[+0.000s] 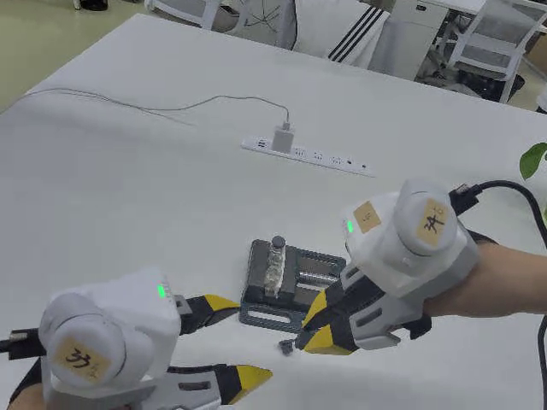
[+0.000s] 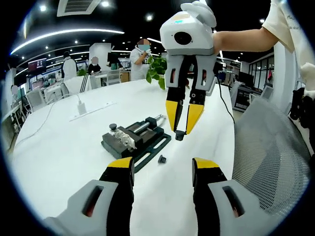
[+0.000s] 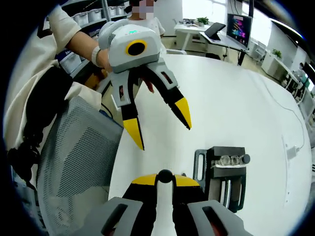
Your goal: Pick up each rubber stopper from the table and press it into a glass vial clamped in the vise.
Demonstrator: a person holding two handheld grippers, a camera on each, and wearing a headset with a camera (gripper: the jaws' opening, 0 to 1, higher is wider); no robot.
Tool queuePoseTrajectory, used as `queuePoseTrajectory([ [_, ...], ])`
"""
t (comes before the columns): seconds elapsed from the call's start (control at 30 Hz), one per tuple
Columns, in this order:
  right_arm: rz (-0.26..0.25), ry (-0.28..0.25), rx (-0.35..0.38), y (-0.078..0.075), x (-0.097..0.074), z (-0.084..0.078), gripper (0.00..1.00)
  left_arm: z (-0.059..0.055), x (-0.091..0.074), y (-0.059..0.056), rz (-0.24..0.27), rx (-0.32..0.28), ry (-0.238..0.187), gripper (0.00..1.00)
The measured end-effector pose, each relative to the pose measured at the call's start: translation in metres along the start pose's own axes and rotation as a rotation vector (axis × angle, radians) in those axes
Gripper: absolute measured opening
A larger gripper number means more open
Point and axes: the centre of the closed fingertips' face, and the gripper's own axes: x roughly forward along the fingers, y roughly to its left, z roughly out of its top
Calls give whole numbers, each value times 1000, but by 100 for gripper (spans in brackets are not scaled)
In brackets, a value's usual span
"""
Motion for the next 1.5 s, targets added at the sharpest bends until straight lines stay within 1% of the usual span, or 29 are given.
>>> queuePoseTrajectory([
  [0.03,-1,8,-9,-2,0,-1,6,0,-2,3,16,-2,-9,49],
  [0.17,-3,26,-19,-13,-1,-3,6,-1,-8,12,64,-4,-29,68],
  [0.23,-7,27,-33,-20,-3,-2,6,-3,-11,16,79,-17,-32,73],
  [0.27,-11,28,-33,-25,-4,-1,6,-5,-12,19,92,-31,-26,74],
  [0.33,-17,25,-43,-32,-6,0,6,-6,-14,20,100,-34,-32,78],
  [0.47,-35,34,-69,-48,-10,4,6,-10,-16,25,126,-46,-27,92],
  [0.53,-46,44,-95,-58,-13,5,6,-12,-16,26,134,-48,-25,99],
  [0.57,-53,49,-105,-62,-14,6,6,-13,-17,26,135,-47,-24,99],
  [0.6,-58,54,-124,-67,-16,7,6,-14,-17,26,133,-62,-20,99],
  [0.67,-68,63,-151,-74,-18,9,6,-14,-17,26,129,-70,-20,99],
  [0.73,-69,80,-258,-83,-19,11,6,-14,-18,26,132,-67,-21,99],
  [0.77,-76,92,-270,-87,-19,11,6,-15,-17,26,132,-71,-20,99],
  [0.8,-72,93,-266,-88,-18,11,6,-14,-17,26,132,-78,-21,99],
  [0.9,-73,101,-304,-95,-17,13,6,-14,-17,26,131,-85,-21,99],
  [0.97,-69,114,-343,-99,-15,13,6,-15,-16,26,131,-79,-15,99],
  [1.0,-70,131,-365,-102,-14,12,6,-15,-16,26,129,-81,-13,99],
  [1.03,-68,161,-399,-106,-13,9,6,-15,-15,26,127,-85,-11,99],
  [1.13,-56,177,-406,-112,-9,9,6,-15,-16,26,126,-76,-7,98],
  [1.2,-49,193,-412,-116,-7,8,6,-15,-16,27,127,-82,-8,98],
  [1.33,-28,214,-417,-118,-4,9,6,-17,-17,29,133,-86,-5,98],
  [1.43,-24,231,-421,-121,0,10,5,-18,-17,29,131,-90,-1,97],
  [1.47,-18,246,-412,-120,1,8,5,-18,-17,29,130,-90,0,97],
  [1.5,-12,248,-416,-120,3,8,5,-19,-17,28,128,-91,1,97],
])
